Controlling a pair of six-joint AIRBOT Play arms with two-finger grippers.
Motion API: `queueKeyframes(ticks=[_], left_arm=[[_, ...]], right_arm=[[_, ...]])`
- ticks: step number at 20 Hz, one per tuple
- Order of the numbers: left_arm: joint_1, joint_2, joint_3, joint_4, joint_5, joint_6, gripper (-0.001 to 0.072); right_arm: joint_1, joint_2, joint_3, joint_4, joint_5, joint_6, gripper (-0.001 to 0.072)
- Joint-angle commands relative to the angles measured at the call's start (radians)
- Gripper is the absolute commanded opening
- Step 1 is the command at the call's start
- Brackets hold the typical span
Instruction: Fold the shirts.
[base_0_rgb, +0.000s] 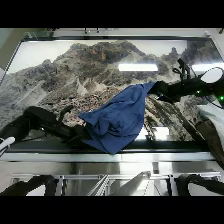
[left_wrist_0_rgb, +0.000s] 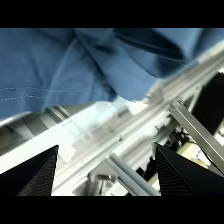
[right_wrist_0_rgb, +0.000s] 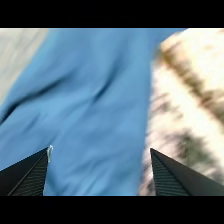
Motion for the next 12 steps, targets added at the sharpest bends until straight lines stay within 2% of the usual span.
queueKeyframes(ticks=[1, 3, 5, 6, 7, 9, 10, 11, 12], left_arm=[[-0.047, 0.009, -0.08, 0.004, -0.177, -0.031, 0.0631], [-0.04, 0.008, -0.091, 0.02, -0.225, -0.054, 0.063], [-0.03, 0.007, -0.072, 0.081, -0.262, -0.082, 0.063], [-0.029, 0.001, -0.054, 0.099, -0.272, -0.083, 0.0629], [-0.029, -0.018, -0.033, 0.102, -0.273, -0.082, 0.0629], [-0.034, -0.093, 0.019, 0.1, -0.26, -0.081, 0.0628], [-0.045, -0.134, 0.048, 0.1, -0.243, -0.08, 0.0508], [-0.058, -0.175, 0.084, 0.1, -0.22, -0.054, 0.0105], [-0.072, -0.203, 0.119, 0.098, -0.199, -0.022, 0.0007]], right_arm=[[-0.072, -0.194, 0.089, 0.003, 0.005, -0.058, 0.0693], [-0.061, -0.29, 0.13, 0.04, 0.03, -0.093, 0.0692], [-0.038, -0.356, 0.156, 0.142, 0.04, -0.145, 0.0692], [-0.028, -0.377, 0.162, 0.196, 0.04, -0.173, 0.0641], [-0.017, -0.397, 0.171, 0.249, 0.039, -0.209, 0.0506], [-0.005, -0.421, 0.184, 0.322, 0.04, -0.228, 0.0481], [-0.005, -0.422, 0.184, 0.349, 0.04, -0.235, 0.0447], [-0.005, -0.42, 0.184, 0.387, 0.047, -0.263, 0.0196], [-0.006, -0.418, 0.184, 0.426, 0.058, -0.286, 0.0044]])
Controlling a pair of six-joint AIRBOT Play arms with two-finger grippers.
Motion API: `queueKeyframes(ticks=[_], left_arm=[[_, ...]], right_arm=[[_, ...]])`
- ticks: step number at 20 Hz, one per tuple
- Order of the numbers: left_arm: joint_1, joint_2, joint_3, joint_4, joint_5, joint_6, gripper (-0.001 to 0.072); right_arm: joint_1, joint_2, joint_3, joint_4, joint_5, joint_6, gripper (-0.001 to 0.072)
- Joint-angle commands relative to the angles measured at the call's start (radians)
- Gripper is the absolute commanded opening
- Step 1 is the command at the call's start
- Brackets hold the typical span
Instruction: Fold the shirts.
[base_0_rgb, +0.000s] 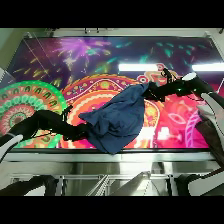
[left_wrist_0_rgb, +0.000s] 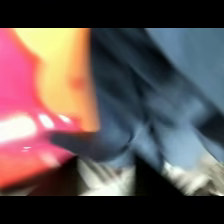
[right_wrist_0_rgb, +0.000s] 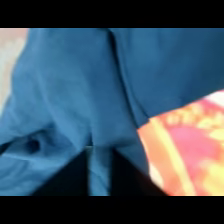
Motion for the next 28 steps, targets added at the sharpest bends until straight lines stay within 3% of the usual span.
queueKeyframes(ticks=[1, 4, 6, 9, 10, 12, 13, 14, 15, 18, 19, 20, 28], left_arm=[[-0.038, -0.096, 0.115, -0.002, 0.053, 0.043, 0.0007], [-0.04, -0.045, 0.242, -0.001, 0.069, 0.061, 0.0007], [0.001, 0.053, 0.343, -0.003, 0.075, 0.097, 0.0009], [0.117, 0.228, 0.498, -0.052, 0.122, 0.128, 0.0014], [0.167, 0.288, 0.543, -0.084, 0.138, 0.169, 0.0014], [0.257, 0.359, 0.606, -0.056, 0.16, 0.17, 0.0015], [0.299, 0.372, 0.617, -0.051, 0.202, 0.17, 0.0015], [0.338, 0.375, 0.617, -0.051, 0.269, 0.171, 0.0015], [0.365, 0.365, 0.617, -0.044, 0.332, 0.172, 0.0015], [0.41, 0.291, 0.616, -0.044, 0.402, 0.184, 0.0015], [0.409, 0.26, 0.617, -0.044, 0.402, 0.186, 0.0015], [0.407, 0.222, 0.617, -0.045, 0.402, 0.187, 0.0015], [0.357, -0.006, 0.618, -0.044, 0.402, 0.239, 0.0015]], right_arm=[[0.002, -0.014, 0.01, 0.177, 0.046, -0.097, 0.0021], [-0.019, 0.047, 0.01, 0.293, 0.137, -0.195, 0.0018], [-0.044, 0.148, 0.009, 0.282, 0.18, -0.232, 0.0018], [-0.088, 0.341, 0.009, 0.232, 0.176, -0.252, 0.0018], [-0.098, 0.397, 0.009, 0.196, 0.146, -0.249, 0.0019], [-0.103, 0.459, 0.009, 0.039, 0.023, -0.179, 0.0022], [-0.103, 0.454, 0.009, -0.026, -0.011, -0.13, 0.0078], [-0.103, 0.427, 0.009, -0.072, -0.021, -0.084, 0.0311], [-0.102, 0.387, 0.009, -0.082, -0.004, -0.074, 0.0361], [-0.082, 0.234, 0.009, -0.081, 0.025, -0.065, 0.0402], [-0.076, 0.186, 0.009, -0.08, 0.025, -0.044, 0.0538], [-0.066, 0.143, 0.009, -0.077, 0.025, -0.035, 0.0579], [0.016, -0.073, 0.01, -0.073, 0.004, -0.041, 0.0578]])
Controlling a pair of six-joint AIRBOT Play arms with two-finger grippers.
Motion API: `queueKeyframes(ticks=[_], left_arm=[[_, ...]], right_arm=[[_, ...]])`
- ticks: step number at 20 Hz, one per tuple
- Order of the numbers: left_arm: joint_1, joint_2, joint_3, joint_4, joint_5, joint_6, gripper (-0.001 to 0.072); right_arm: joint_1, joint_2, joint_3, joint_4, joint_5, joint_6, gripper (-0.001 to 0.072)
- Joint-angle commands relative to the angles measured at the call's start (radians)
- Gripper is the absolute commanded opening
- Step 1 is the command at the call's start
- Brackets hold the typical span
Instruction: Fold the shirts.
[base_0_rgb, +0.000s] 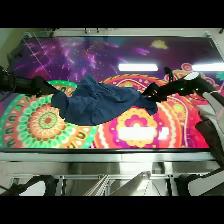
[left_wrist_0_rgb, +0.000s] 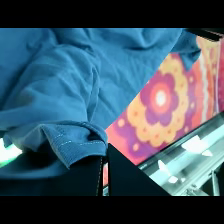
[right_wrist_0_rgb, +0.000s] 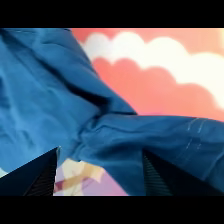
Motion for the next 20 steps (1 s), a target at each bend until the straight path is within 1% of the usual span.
queueKeyframes(ticks=[1, 3, 4, 5, 6, 7, 9, 10, 11, 12, 14, 15, 16, 17, 18, 19, 20], left_arm=[[-0.009, -0.075, 0.001, 0.0, 0.01, 0.018, 0.0015], [-0.009, -0.083, 0.001, 0.0, 0.009, 0.018, 0.0015], [-0.009, -0.082, 0.001, 0.0, 0.009, 0.018, 0.0015], [-0.009, -0.082, 0.001, 0.0, 0.01, 0.018, 0.0015], [-0.009, -0.082, 0.001, 0.0, 0.009, 0.018, 0.0015], [-0.009, -0.082, 0.001, -0.001, 0.01, 0.018, 0.0015], [-0.009, -0.082, 0.001, -0.003, 0.01, 0.018, 0.0015], [-0.009, -0.078, 0.001, -0.012, 0.01, 0.018, 0.0015], [-0.008, -0.063, 0.002, -0.033, 0.01, 0.03, 0.0015], [0.0, -0.036, 0.004, -0.102, 0.029, 0.082, 0.0016], [0.035, 0.035, 0.045, -0.268, 0.119, 0.182, 0.0015], [0.061, 0.088, 0.089, -0.313, 0.168, 0.228, 0.0015], [0.092, 0.146, 0.137, -0.339, 0.206, 0.268, 0.0016], [0.128, 0.212, 0.191, -0.367, 0.235, 0.305, 0.0016], [0.163, 0.274, 0.241, -0.391, 0.251, 0.321, 0.0016], [0.204, 0.333, 0.294, -0.406, 0.256, 0.32, 0.0017], [0.248, 0.378, 0.349, -0.402, 0.251, 0.315, 0.0017]], right_arm=[[0.038, -0.057, 0.0, 0.0, -0.004, -0.012, 0.0577], [0.061, -0.058, 0.0, 0.029, -0.001, -0.046, 0.0569], [0.072, -0.058, 0.0, 0.06, -0.001, -0.06, 0.0519], [0.081, -0.058, 0.0, 0.105, -0.003, -0.091, 0.0318], [0.089, -0.059, 0.0, 0.166, -0.012, -0.117, 0.0184], [0.094, -0.059, 0.0, 0.236, -0.015, -0.158, 0.0015], [0.097, -0.055, 0.0, 0.397, 0.019, -0.236, 0.0019], [0.097, -0.046, 0.0, 0.485, 0.067, -0.283, 0.0018], [0.096, -0.024, 0.0, 0.58, 0.144, -0.337, 0.0018], [0.095, 0.014, 0.0, 0.658, 0.227, -0.389, 0.0018], [0.09, 0.153, 0.0, 0.746, 0.38, -0.445, 0.0018], [0.089, 0.258, 0.0, 0.768, 0.428, -0.475, 0.0018], [0.089, 0.373, 0.0, 0.774, 0.447, -0.505, 0.0019], [0.089, 0.511, 0.0, 0.775, 0.433, -0.542, 0.002], [0.089, 0.64, 0.0, 0.773, 0.385, -0.568, 0.002], [0.09, 0.773, -0.001, 0.748, 0.296, -0.576, 0.002], [0.09, 0.9, -0.001, 0.672, 0.159, -0.565, 0.002]])
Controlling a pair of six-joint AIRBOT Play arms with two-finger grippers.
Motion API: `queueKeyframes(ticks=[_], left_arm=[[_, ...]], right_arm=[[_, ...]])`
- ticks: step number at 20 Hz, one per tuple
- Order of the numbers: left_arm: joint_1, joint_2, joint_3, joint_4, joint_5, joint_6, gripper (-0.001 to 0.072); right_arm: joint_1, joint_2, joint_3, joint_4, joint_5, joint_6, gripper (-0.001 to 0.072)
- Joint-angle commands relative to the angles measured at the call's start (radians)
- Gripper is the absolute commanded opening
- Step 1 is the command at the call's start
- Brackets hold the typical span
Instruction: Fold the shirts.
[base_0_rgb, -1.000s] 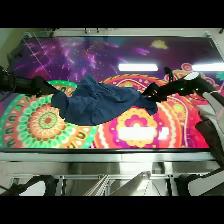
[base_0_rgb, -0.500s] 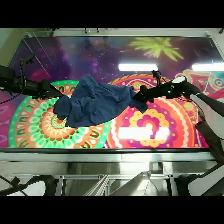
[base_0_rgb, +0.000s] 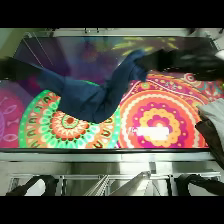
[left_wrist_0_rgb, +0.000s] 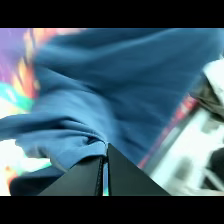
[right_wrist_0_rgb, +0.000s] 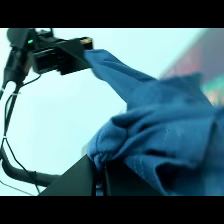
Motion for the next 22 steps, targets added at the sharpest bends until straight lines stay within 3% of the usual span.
queueKeyframes(ticks=[1, 3, 6, 9, 12, 13, 14, 15, 16, 17, 20, 22], left_arm=[[0.147, 0.169, 0.171, -0.076, 0.01, 0.042, 0.0017], [0.248, 0.172, 0.229, -0.077, -0.074, -0.024, 0.0017], [0.253, 0.067, 0.259, -0.071, -0.004, -0.103, 0.0018], [0.111, -0.095, 0.2, -0.012, 0.063, -0.137, 0.0017], [-0.069, -0.285, 0.068, 0.115, -0.018, -0.131, 0.0017], [-0.115, -0.349, 0.035, 0.166, -0.082, -0.132, 0.0189], [-0.151, -0.418, 0.01, 0.2, -0.134, -0.138, 0.0603], [-0.168, -0.478, 0.005, 0.204, -0.147, -0.159, 0.072], [-0.174, -0.543, 0.022, 0.205, -0.127, -0.179, 0.072], [-0.169, -0.595, 0.048, 0.212, -0.075, -0.205, 0.072], [-0.138, -0.684, 0.083, 0.222, 0.087, -0.262, 0.0719], [-0.115, -0.678, 0.021, 0.223, 0.115, -0.273, 0.0719]], right_arm=[[0.002, 0.418, -0.001, -0.172, -0.327, 0.002, 0.002], [0.001, 0.533, -0.001, -0.494, -0.56, 0.232, 0.002], [0.002, 0.505, -0.035, -0.766, -0.578, 0.472, 0.0021], [0.002, 0.325, -0.152, -0.764, -0.6, 0.481, 0.002], [0.002, 0.05, -0.2, -0.765, -0.69, 0.456, 0.004], [0.0, -0.04, -0.198, -0.756, -0.724, 0.454, 0.0302], [-0.008, -0.129, -0.183, -0.753, -0.722, 0.454, 0.0651], [-0.027, -0.196, -0.156, -0.754, -0.66, 0.455, 0.0628], [-0.053, -0.238, -0.128, -0.754, -0.579, 0.455, 0.0534], [-0.081, -0.256, -0.111, -0.754, -0.509, 0.454, 0.0519], [-0.179, -0.235, -0.108, -0.758, -0.378, 0.446, 0.053], [-0.225, -0.239, -0.108, -0.769, -0.29, 0.444, 0.053]])
